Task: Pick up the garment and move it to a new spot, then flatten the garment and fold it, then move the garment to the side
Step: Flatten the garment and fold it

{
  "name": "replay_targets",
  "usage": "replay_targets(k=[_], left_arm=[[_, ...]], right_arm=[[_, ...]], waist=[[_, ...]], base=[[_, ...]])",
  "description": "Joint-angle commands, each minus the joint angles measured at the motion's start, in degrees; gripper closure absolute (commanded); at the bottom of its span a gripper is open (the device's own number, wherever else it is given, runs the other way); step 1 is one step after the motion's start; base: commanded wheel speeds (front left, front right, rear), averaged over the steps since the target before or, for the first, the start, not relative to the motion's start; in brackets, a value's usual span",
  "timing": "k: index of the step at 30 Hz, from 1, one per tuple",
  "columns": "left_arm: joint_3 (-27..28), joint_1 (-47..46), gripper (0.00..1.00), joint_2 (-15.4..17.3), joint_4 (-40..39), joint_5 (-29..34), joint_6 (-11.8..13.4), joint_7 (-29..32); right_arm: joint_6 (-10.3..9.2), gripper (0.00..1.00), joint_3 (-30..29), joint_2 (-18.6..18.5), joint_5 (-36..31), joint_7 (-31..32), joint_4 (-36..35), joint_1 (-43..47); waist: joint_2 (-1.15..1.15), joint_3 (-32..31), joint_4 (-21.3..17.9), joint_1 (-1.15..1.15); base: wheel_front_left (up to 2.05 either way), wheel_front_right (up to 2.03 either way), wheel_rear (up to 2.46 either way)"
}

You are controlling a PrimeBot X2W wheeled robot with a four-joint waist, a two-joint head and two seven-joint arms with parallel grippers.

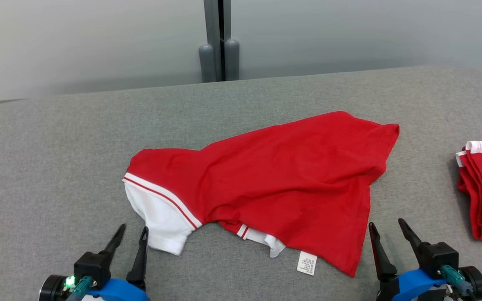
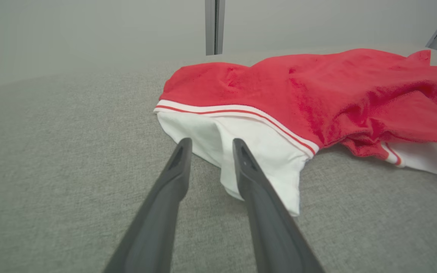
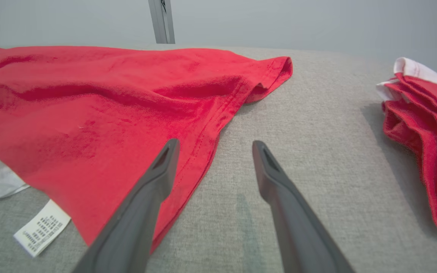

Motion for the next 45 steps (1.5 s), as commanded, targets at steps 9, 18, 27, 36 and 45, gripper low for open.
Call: replay_targets(k=[9,18,27,36,45], left_arm=[[7.38,1.92,0.00,-0.96,1.01,2.29,2.77,-0.14],[12.64,4.31,0.00,-3.32,-1.02,5.64,2.03,-0.14],[12.76,5.81,0.00,-5.34,-0.46,7.02,0.48,-0.14],[11.96,4.75,0.00,-4.55,-1.03,6.85,-0.61,-0.14],[12.36,4.80,0.00,-4.75,-0.86,5.51,-0.89,-0.14]], right_arm=[[0.00,0.00,0.63,-0.26,4.47,-0.20,-4.25,0.96],[0.00,0.00,3.39,-0.26,8.14,-0.19,-6.60,0.23],[0.00,0.00,4.12,-0.26,9.12,-0.20,4.04,2.21],[0.00,0.00,7.18,-0.26,10.96,-0.18,16.16,-0.69],[-0.02,1.00,7.51,-0.04,11.38,0.37,23.77,-2.29]], waist=[[0.00,-2.85,-1.42,0.00],[0.00,-7.58,-0.36,0.00],[0.00,-7.18,1.42,0.00],[0.00,-5.06,4.85,0.00],[0.00,-4.77,4.69,0.00]], base=[[0.00,0.00,0.00],[0.00,0.00,0.00],[0.00,0.00,0.00],[0.00,0.00,0.00],[0.00,0.00,0.00]])
